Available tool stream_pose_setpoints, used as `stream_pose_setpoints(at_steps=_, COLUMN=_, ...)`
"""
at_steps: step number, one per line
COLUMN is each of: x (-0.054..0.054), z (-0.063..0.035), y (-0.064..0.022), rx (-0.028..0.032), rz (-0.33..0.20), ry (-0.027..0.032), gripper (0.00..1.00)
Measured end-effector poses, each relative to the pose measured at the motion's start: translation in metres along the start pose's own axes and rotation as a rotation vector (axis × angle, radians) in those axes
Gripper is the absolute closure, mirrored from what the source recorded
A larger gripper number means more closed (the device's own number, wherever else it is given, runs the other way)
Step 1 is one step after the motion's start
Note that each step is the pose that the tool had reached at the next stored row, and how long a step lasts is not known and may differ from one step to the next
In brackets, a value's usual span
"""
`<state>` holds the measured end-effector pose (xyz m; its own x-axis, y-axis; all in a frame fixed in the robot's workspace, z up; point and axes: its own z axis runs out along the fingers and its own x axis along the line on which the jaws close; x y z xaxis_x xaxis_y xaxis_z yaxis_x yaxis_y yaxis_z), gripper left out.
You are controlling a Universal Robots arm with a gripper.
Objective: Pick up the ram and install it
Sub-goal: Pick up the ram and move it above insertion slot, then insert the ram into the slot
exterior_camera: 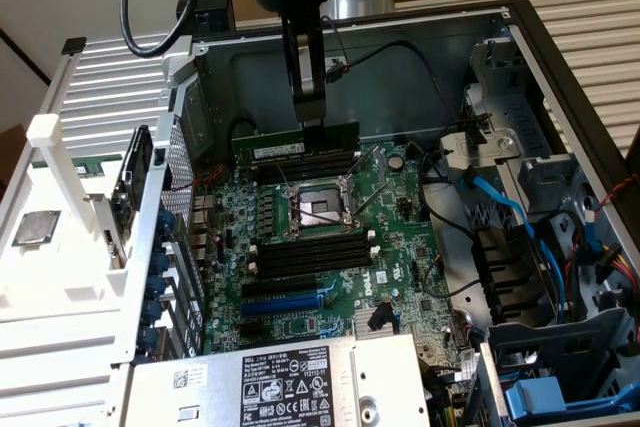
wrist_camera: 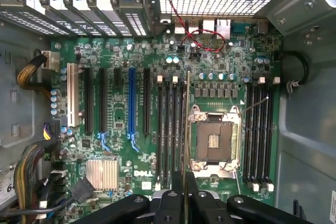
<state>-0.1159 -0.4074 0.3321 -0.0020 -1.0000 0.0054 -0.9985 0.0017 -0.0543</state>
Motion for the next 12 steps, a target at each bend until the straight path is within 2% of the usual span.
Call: stream_pose_setpoints(at_steps=12, x=-0.0009, z=0.0001, y=0.0, rx=0.0, rz=0.0, ry=0.0, gripper=0.87)
